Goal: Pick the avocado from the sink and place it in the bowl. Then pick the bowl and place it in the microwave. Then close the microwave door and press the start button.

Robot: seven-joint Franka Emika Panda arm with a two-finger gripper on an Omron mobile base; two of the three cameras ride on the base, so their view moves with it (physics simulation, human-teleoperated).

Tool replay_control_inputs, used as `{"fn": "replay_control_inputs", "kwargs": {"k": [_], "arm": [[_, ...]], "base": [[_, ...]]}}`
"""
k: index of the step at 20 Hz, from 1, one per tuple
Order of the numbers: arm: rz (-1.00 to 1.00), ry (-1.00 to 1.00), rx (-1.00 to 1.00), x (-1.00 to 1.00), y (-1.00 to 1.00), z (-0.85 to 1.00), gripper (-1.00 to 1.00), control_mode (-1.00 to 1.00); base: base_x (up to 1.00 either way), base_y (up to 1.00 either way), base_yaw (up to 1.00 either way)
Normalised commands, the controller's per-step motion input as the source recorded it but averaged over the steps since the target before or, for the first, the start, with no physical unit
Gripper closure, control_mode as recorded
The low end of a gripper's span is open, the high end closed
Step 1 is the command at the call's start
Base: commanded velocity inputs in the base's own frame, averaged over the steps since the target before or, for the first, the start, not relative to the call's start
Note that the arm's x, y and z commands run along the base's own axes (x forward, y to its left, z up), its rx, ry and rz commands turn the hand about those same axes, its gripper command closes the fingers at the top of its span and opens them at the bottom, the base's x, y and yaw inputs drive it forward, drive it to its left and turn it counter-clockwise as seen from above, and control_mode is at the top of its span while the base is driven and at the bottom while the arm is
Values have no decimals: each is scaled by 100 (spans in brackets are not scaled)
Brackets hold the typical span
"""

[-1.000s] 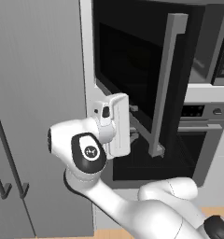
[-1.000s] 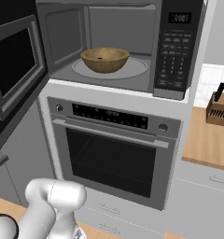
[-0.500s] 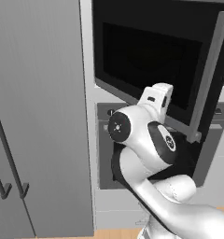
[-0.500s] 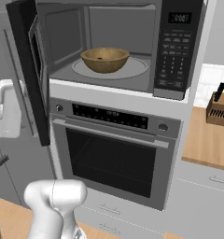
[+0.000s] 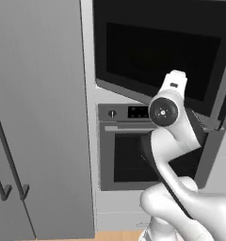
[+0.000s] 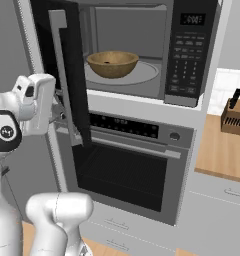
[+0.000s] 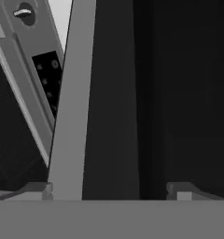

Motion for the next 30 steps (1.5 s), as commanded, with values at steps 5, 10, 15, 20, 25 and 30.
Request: {"fn": "replay_control_inputs", "kwargs": {"k": [5, 10, 15, 20, 25, 30], "arm": [[9, 0, 1, 87, -1, 8, -100, -100], [11, 2, 4, 80, -15, 22, -100, -100], [13, 3, 5, 71, -23, 20, -100, -100], [15, 2, 5, 59, -20, 7, -100, -100], [16, 5, 6, 57, -15, 0, -100, -100], [11, 4, 6, 65, -2, 0, -100, -100]], "base": [[0, 0, 0], [0, 0, 0], [0, 0, 0], [0, 0, 0], [0, 0, 0], [0, 0, 0]]}}
